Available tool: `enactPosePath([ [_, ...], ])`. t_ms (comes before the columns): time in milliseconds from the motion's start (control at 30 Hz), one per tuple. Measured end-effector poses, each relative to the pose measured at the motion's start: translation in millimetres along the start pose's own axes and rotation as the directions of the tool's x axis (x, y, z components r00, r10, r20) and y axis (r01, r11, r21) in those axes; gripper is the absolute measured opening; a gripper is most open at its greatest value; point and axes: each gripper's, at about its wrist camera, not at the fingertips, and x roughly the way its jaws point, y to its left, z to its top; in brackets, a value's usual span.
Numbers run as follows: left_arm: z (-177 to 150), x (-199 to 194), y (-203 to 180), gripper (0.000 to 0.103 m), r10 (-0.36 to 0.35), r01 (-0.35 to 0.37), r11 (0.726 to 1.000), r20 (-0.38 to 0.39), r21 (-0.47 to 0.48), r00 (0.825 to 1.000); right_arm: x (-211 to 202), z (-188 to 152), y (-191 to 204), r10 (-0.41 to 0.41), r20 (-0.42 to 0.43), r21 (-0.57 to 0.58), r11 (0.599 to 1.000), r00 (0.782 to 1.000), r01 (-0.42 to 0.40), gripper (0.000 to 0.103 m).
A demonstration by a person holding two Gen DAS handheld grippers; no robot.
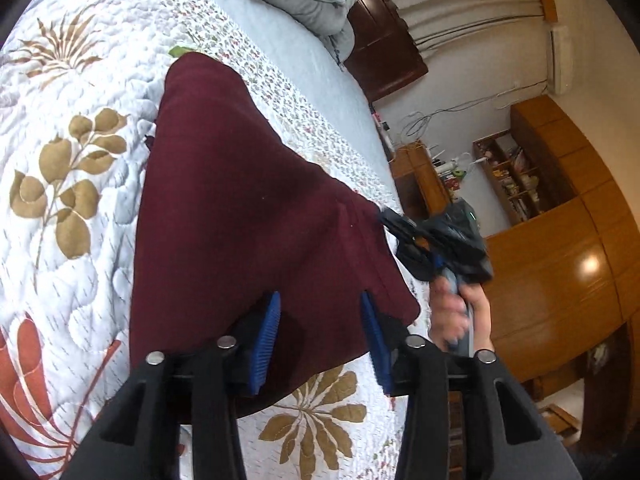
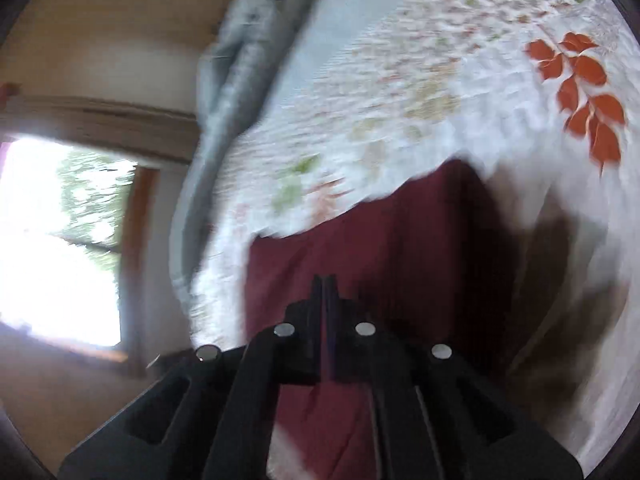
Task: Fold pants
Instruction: 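Open both grippers and release the folded maroon pants on the quilt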
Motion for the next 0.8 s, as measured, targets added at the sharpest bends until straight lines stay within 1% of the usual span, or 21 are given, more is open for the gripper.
enactPosePath([
  [33,1,0,2,0.045,-0.013,0.013,1.000,0.003,-0.010,1.000,-3,-13,5,0.035,-0.012,-0.024,0.999,0.999,-0.035,0.002],
  [67,2,1,3,0.045,-0.028,0.028,0.999,0.009,-0.024,1.000,-5,-29,7,0.047,-0.032,-0.047,0.998,0.998,-0.048,0.002],
  [100,3,1,5,0.045,-0.039,0.039,0.999,0.013,-0.035,0.999,-7,-37,4,0.041,-0.048,-0.048,0.998,0.998,-0.043,0.002],
  [167,4,0,12,0.045,-0.062,0.064,0.996,0.024,-0.069,0.998,-8,-50,-16,-0.037,-0.073,-0.040,0.999,0.997,0.034,0.000],
  [200,4,-2,15,0.045,-0.077,0.079,0.992,0.030,-0.093,0.997,-9,-56,-35,-0.027,-0.079,-0.010,1.000,0.997,0.027,0.000],
  [233,4,-4,17,0.046,-0.081,0.084,0.991,0.035,-0.108,0.996,-14,-58,-46,0.012,-0.066,0.027,1.000,0.998,-0.010,0.000],
  [267,3,-8,17,0.052,-0.076,0.082,0.989,0.050,-0.121,0.996,-22,-59,-49,0.022,-0.044,0.045,0.999,0.999,-0.020,0.000],
  [333,1,-17,14,0.060,-0.056,0.065,0.989,0.071,-0.135,0.996,-39,-62,-40,-0.011,0.003,0.032,0.999,1.000,0.011,0.000],
  [367,-2,-23,9,0.065,-0.032,0.042,0.990,0.079,-0.135,0.996,-47,-66,-34,-0.012,0.018,0.030,0.999,1.000,0.012,0.001],
  [400,-4,-29,1,0.068,0.005,0.006,0.993,0.089,-0.120,0.996,-56,-71,-28,-0.008,0.030,0.024,1.000,1.000,0.008,0.009],
  [433,-10,-36,-9,0.072,0.040,-0.031,0.995,0.097,-0.098,0.994,-69,-82,-17,-0.023,0.048,0.007,1.000,0.999,0.023,0.013],
  [467,-19,-45,-22,0.077,0.073,-0.066,0.995,0.107,-0.068,0.992,-78,-91,-9,-0.042,0.059,-0.011,0.999,0.997,0.042,0.025],
  [500,-28,-53,-35,0.080,0.109,-0.104,0.994,0.110,-0.043,0.988,-95,-110,5,-0.072,0.088,-0.047,0.996,0.994,0.076,0.047],
  [533,-42,-63,-52,0.085,0.159,-0.160,0.987,0.121,-0.005,0.980,-102,-127,17,-0.109,0.112,-0.080,0.990,0.988,0.118,0.061],
  [567,-52,-71,-65,0.091,0.193,-0.198,0.980,0.133,0.025,0.972,-112,-146,28,-0.167,0.139,-0.113,0.977,0.976,0.183,0.083],
  [600,-69,-81,-87,0.093,0.261,-0.276,0.958,0.156,0.077,0.952,-123,-171,41,-0.249,0.186,-0.146,0.950,0.951,0.277,0.092],
  [667,-99,-94,-116,0.098,0.356,-0.388,0.909,0.204,0.149,0.912,-139,-222,61,-0.360,0.246,-0.201,0.889,0.900,0.411,0.092],
  [700,-119,-101,-134,0.098,0.424,-0.466,0.865,0.227,0.184,0.877,-137,-240,65,-0.397,0.260,-0.207,0.868,0.880,0.452,0.094],
  [733,-134,-105,-146,0.098,0.476,-0.524,0.826,0.242,0.208,0.846,-140,-263,67,-0.444,0.276,-0.201,0.841,0.853,0.503,0.095],
  [767,-152,-111,-157,0.098,0.523,-0.576,0.788,0.256,0.218,0.813,-140,-277,65,-0.474,0.277,-0.189,0.826,0.836,0.531,0.096],
  [800,-162,-113,-165,0.098,0.550,-0.605,0.765,0.265,0.221,0.792,-138,-296,64,-0.518,0.267,-0.163,0.807,0.812,0.568,0.096],
])
